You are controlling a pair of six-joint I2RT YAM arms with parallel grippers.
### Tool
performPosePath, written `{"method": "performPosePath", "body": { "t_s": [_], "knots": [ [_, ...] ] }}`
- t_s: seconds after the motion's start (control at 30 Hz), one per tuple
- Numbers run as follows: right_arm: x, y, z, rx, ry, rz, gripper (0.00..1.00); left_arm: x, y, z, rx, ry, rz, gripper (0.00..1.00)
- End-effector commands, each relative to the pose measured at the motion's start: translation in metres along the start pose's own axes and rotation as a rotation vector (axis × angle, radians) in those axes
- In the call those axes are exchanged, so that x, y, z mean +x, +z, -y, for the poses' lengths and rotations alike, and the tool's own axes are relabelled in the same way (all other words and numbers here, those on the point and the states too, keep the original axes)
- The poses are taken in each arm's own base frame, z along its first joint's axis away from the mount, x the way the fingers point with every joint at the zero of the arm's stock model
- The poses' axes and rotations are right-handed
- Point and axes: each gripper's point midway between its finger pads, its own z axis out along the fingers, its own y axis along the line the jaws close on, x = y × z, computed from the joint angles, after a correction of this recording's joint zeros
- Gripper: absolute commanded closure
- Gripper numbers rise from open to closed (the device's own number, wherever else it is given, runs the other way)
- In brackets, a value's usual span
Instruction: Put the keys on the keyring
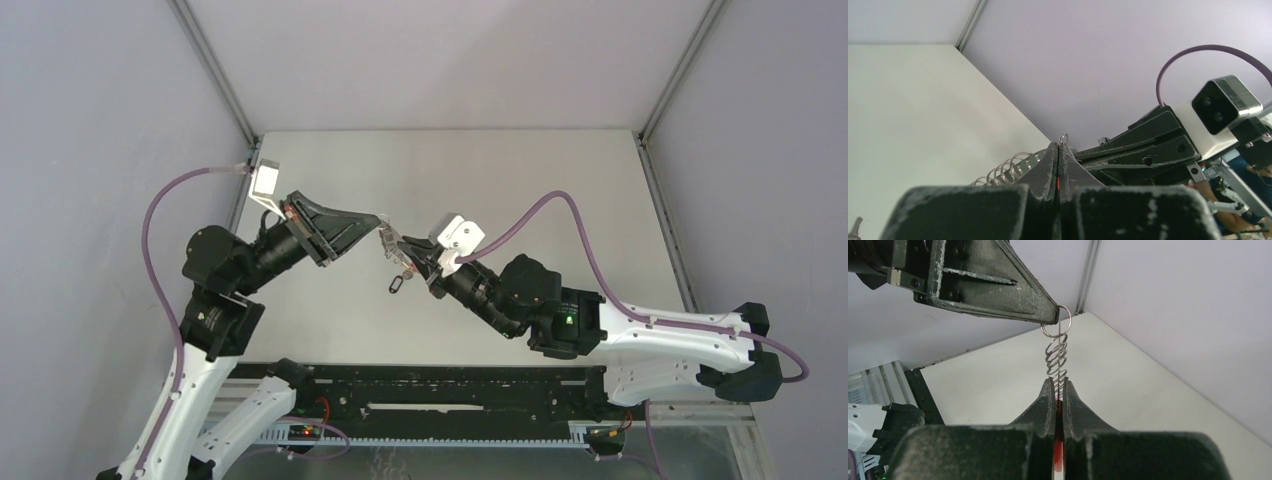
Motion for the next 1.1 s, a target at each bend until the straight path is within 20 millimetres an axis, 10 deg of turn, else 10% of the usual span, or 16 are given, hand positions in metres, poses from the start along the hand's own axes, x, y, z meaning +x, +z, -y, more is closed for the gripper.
{"method": "performPosePath", "body": {
  "t_s": [0.0, 0.4, 0.6, 1.07],
  "knots": [
    [-0.009, -0.001, -0.011, -0.032, 0.013, 0.027, 1.0, -0.028, -0.006, 0.032, 0.094, 0.221, 0.063, 1.0],
    [-0.014, -0.002, -0.031, -0.133, 0.031, 0.049, 1.0, -0.015, -0.009, 0.011, 0.125, 0.805, -0.018, 1.0],
    [-0.014, -0.005, -0.046, -0.217, 0.045, 0.034, 0.7, 0.001, -0.019, 0.019, 0.249, 1.136, -0.012, 1.0],
    [-0.044, -0.058, -0.062, -0.539, 0.083, 0.079, 0.45, 0.05, -0.055, 0.046, 0.599, 1.536, 0.064, 1.0]
  ]
}}
